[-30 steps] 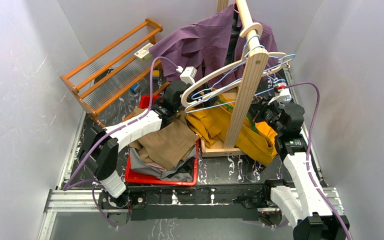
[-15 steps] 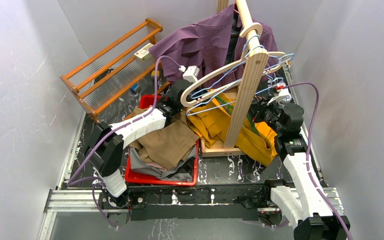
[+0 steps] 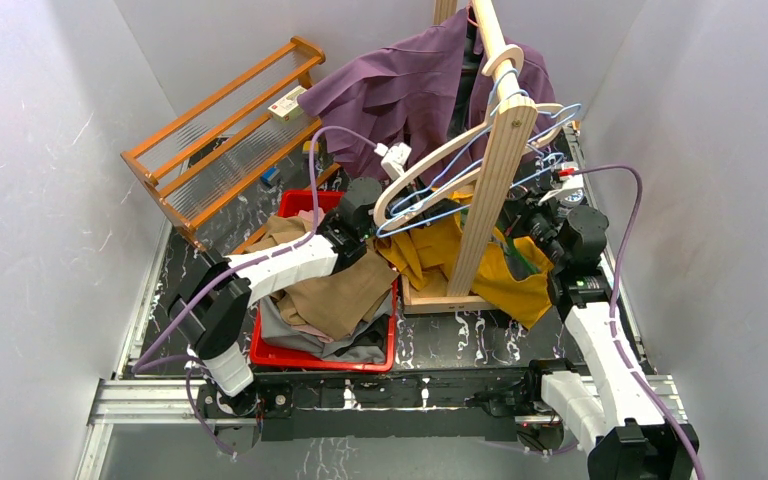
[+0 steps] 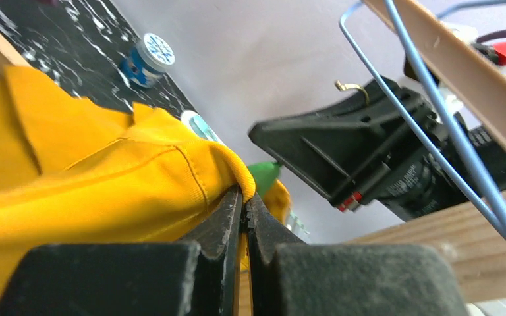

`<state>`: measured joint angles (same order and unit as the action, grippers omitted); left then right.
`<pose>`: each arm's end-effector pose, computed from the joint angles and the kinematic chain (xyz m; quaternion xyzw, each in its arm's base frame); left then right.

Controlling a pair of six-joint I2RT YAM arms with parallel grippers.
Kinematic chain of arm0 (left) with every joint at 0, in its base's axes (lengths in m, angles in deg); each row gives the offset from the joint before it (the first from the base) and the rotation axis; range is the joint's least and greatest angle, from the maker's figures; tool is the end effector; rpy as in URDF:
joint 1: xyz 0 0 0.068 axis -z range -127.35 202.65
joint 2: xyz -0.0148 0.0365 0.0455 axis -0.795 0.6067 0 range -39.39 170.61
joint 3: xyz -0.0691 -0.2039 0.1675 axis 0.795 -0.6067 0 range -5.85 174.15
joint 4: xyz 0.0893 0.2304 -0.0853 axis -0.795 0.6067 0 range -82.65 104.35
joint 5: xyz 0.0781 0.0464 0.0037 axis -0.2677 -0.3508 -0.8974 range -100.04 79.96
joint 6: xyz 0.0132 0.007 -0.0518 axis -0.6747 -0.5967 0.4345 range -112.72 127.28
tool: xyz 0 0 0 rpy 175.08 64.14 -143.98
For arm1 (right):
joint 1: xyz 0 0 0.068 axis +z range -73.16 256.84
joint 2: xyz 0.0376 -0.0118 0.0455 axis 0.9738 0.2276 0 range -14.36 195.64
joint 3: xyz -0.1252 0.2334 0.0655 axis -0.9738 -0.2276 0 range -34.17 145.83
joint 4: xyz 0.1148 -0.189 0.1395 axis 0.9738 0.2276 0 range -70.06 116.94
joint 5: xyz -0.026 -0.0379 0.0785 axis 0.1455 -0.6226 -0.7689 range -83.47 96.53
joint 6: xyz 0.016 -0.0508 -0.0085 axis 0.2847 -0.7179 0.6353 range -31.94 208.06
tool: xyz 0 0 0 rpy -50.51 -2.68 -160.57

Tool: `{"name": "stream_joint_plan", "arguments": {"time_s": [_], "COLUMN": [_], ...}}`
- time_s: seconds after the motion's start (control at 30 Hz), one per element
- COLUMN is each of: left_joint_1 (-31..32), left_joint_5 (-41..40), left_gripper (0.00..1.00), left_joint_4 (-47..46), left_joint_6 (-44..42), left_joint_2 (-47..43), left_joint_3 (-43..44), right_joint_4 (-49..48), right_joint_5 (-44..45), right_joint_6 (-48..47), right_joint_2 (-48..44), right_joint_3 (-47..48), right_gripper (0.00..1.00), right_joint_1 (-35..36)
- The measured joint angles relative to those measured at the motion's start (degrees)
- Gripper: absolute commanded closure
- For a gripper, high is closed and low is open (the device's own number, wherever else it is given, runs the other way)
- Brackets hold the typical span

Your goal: Remove the skirt from the hanger

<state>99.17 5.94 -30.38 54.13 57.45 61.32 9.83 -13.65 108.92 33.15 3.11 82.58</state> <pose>0.2689 -0.2978 0.3217 0.1031 0.6495 -0.6066 0.4466 0.1987 0.0322 0.3236 -0.0310 0.7071 0.2807 0.6483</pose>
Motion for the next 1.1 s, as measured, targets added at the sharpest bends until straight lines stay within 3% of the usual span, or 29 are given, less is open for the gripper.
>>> {"name": "stream_joint_plan", "arguments": {"time_s": [0.3, 0.53, 0.83, 0.97, 1.1], "left_joint_1": [0.79, 0.79, 1.14, 1.11, 0.85], "left_joint_5": [2.08, 2.32, 1.7, 0.96, 1.16], "left_gripper": [1.0, 1.0, 1.0, 1.0, 1.0], "left_joint_4": [-5.9, -4.83, -2.99, 0.9, 4.44], "left_joint_6": [6.4, 6.84, 6.58, 4.22, 1.99], "left_joint_2": [-0.13, 0.31, 1.95, 0.42, -2.95], "left_joint_3": [-2.86, -2.38, -1.99, -1.99, -3.21], "right_joint_4": [-7.56, -12.98, -19.47, -17.49, -9.44], "right_joint_5": [3.89, 7.78, 13.33, 17.86, 23.28], "right_joint_6": [3.15, 4.5, 5.18, 3.52, 1.36], "right_joint_2": [5.16, 2.16, 5.25, 3.43, -1.07], "right_joint_3": [-1.57, -6.34, -8.04, -8.2, -6.88], "right_gripper": [1.0, 1.0, 1.0, 1.0, 1.0], "right_joint_1": [4.0, 8.59, 14.86, 17.99, 19.85]}}
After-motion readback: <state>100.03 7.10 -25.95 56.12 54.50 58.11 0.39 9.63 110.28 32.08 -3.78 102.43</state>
